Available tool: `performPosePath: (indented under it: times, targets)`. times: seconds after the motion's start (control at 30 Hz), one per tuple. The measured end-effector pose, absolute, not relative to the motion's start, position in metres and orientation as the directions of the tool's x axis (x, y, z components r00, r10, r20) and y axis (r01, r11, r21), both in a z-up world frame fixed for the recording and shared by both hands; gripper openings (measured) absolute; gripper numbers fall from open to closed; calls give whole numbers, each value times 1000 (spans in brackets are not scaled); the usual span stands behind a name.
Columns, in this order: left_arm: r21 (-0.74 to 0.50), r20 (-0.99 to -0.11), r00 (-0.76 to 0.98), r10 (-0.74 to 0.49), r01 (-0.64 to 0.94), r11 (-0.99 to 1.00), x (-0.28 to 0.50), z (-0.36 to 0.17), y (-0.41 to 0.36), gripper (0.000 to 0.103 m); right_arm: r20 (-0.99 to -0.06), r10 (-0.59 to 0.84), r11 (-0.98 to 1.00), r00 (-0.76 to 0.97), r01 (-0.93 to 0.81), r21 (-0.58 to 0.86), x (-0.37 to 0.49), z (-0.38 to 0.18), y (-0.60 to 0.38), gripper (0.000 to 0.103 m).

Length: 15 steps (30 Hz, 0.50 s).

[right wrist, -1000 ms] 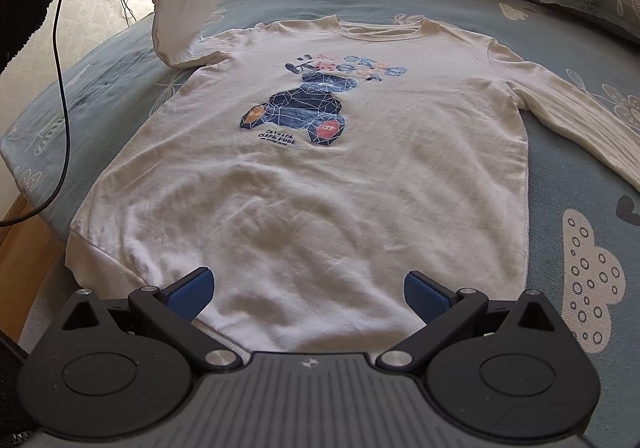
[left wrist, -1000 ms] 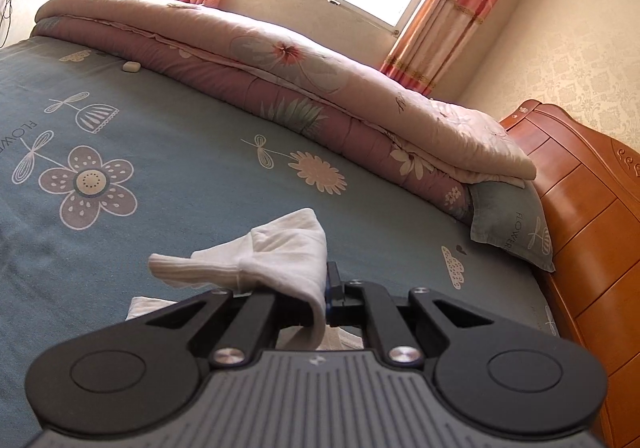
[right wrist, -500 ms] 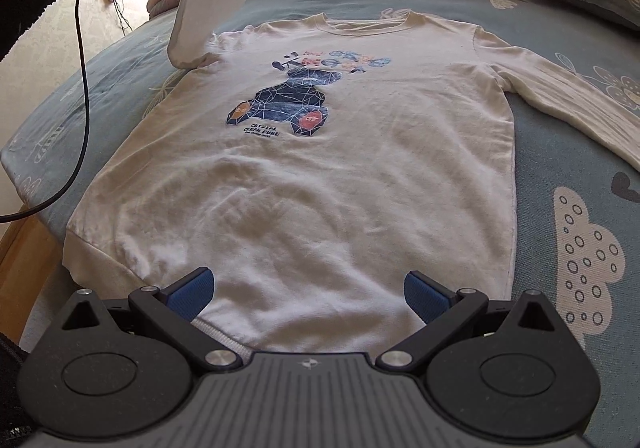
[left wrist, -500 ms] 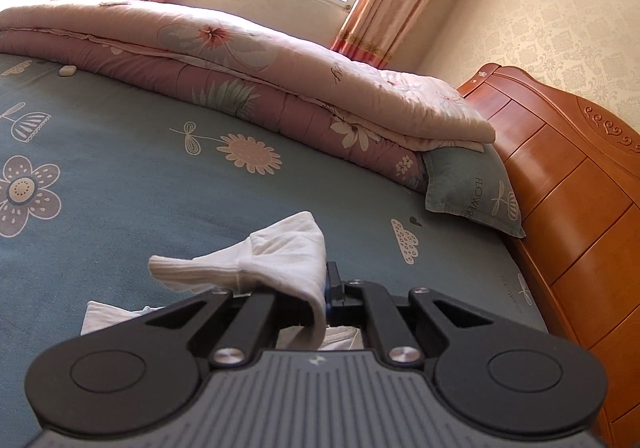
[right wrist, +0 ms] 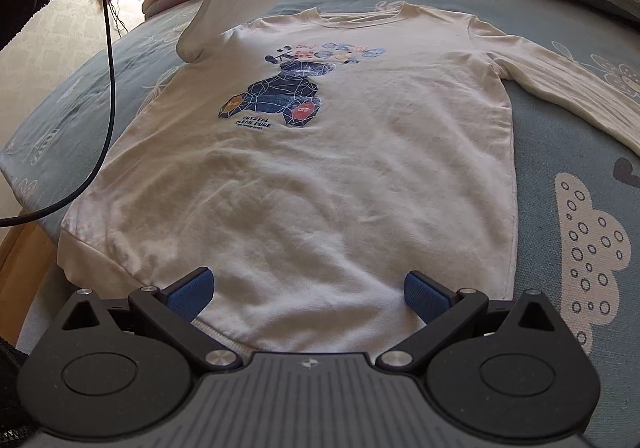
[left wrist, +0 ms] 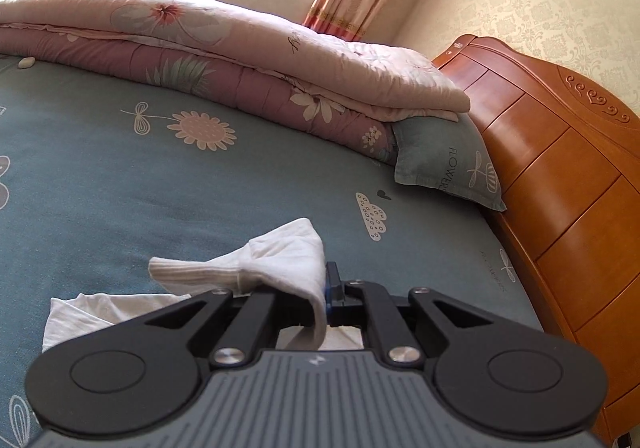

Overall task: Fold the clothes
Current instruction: 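Lift the cuff up with the left gripper above the shirt, then carry the sleeve across the shirt body and lay it down with the left gripper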

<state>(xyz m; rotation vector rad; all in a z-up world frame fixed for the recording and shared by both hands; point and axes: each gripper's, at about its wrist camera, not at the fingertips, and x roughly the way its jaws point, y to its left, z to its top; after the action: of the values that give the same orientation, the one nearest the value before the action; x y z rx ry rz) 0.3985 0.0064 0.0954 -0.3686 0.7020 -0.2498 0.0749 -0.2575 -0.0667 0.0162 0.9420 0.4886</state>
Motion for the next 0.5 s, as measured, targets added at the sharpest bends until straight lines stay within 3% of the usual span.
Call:
performPosePath:
  times: [0.5]
  targets:
    - [-394, -636, 680, -365, 121, 911, 419, 62, -37, 6, -779, 389, 889, 492, -422, 177, 72, -69, -252, 103]
